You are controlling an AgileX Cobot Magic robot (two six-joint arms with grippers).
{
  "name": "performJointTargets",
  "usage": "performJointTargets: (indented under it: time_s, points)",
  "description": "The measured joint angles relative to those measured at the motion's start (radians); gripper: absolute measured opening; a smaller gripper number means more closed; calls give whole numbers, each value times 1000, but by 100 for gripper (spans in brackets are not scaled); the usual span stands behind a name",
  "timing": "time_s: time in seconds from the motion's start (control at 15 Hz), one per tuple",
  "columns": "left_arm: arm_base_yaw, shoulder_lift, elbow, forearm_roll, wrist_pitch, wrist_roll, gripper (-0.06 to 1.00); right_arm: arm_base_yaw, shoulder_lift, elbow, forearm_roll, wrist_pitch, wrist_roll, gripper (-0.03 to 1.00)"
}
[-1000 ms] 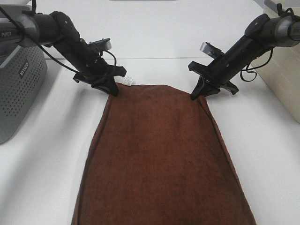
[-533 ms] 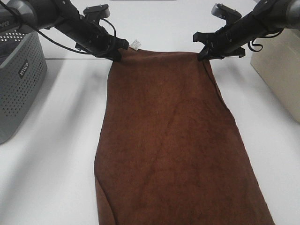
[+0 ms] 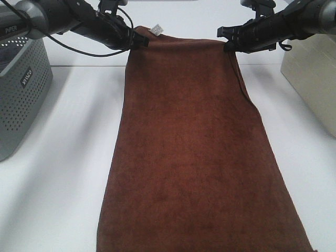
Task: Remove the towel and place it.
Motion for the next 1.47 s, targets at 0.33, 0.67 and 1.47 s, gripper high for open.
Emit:
performJointTargets:
  time_s: [0.33, 0.67, 1.47]
  points:
    - [-8, 9, 0, -3, -67, 12, 0, 0, 2, 0, 8, -61, -23, 3]
    - [-8, 51, 0, -4, -89, 14, 0, 1, 56, 0, 21, -85, -44, 3]
    - [-8, 91, 0, 6, -166, 19, 0, 1, 156, -102, 64, -104, -58, 60]
